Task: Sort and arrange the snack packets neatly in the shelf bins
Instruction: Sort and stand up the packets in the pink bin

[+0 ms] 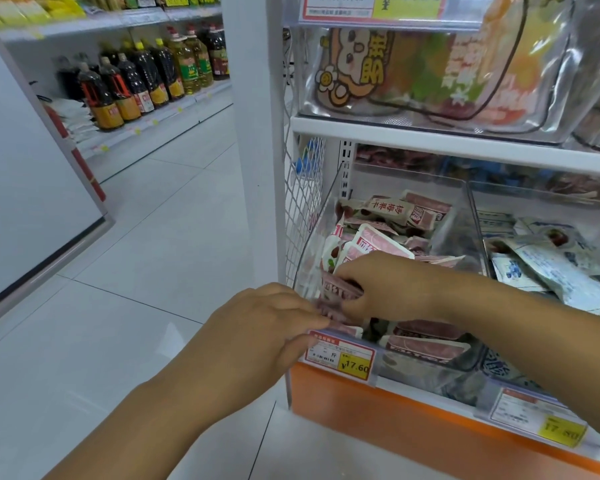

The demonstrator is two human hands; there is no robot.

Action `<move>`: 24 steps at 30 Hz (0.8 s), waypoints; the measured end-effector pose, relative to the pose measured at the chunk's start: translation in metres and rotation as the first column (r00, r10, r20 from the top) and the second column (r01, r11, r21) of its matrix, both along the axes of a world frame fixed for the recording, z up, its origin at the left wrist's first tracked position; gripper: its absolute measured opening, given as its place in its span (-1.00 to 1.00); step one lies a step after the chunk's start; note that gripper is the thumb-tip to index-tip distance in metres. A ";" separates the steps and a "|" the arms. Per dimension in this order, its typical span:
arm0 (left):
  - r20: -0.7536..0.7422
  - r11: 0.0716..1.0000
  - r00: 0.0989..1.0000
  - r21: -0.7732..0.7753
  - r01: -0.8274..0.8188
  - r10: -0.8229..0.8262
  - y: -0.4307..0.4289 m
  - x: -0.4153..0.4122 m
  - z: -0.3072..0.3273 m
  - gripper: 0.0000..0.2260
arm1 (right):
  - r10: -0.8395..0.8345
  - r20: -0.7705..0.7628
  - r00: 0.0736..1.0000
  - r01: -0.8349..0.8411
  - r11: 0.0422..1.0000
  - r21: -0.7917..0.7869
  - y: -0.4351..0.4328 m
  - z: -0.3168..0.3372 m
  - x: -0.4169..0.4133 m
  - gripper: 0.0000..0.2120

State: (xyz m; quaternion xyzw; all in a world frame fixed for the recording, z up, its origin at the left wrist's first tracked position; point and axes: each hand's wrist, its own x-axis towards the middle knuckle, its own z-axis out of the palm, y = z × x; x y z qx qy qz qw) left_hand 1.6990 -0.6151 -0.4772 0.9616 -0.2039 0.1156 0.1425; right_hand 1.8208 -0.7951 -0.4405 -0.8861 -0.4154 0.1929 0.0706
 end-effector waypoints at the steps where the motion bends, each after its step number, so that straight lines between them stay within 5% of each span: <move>1: 0.020 1.000 1.000 0.012 -0.004 0.003 0.000 -0.001 -0.001 -0.67 | -0.009 0.028 1.000 0.009 1.000 0.015 -0.001 0.000 0.000 -0.74; 5: 0.098 0.989 0.989 -0.117 -0.095 0.106 -0.007 0.002 -0.002 -0.72 | -0.025 0.041 0.999 0.020 0.994 0.108 -0.006 0.005 -0.002 -0.82; 7: 0.108 0.981 0.984 -0.152 -0.125 0.142 -0.014 0.008 -0.002 -0.55 | -0.027 -0.005 1.000 0.027 0.993 0.111 -0.008 0.003 -0.010 -0.92; 13: 0.128 0.986 0.985 0.106 -0.127 0.113 -0.023 0.021 -0.006 -0.59 | -0.059 -0.218 0.974 0.070 0.997 0.042 -0.024 0.031 -0.006 -0.79; 16: 0.128 0.986 0.988 0.126 -0.105 0.089 -0.021 0.022 -0.004 -0.66 | -0.250 -0.037 0.967 0.252 0.937 0.241 -0.035 0.052 0.013 -0.89; 18: 0.115 0.987 0.989 0.120 -0.106 0.093 -0.019 0.022 -0.005 -0.68 | -0.290 0.129 0.948 0.283 0.957 0.071 -0.033 0.046 0.023 -0.83; 21: 0.088 0.990 0.992 0.098 -0.103 0.094 -0.018 0.022 -0.006 -0.69 | -0.189 0.166 0.968 0.216 0.963 -0.162 -0.021 0.018 0.028 -0.64; 24: 0.125 0.993 0.988 0.068 -0.096 0.087 -0.019 0.022 -0.008 -0.70 | -0.199 0.104 0.974 0.191 0.979 0.076 -0.015 0.015 0.024 -0.64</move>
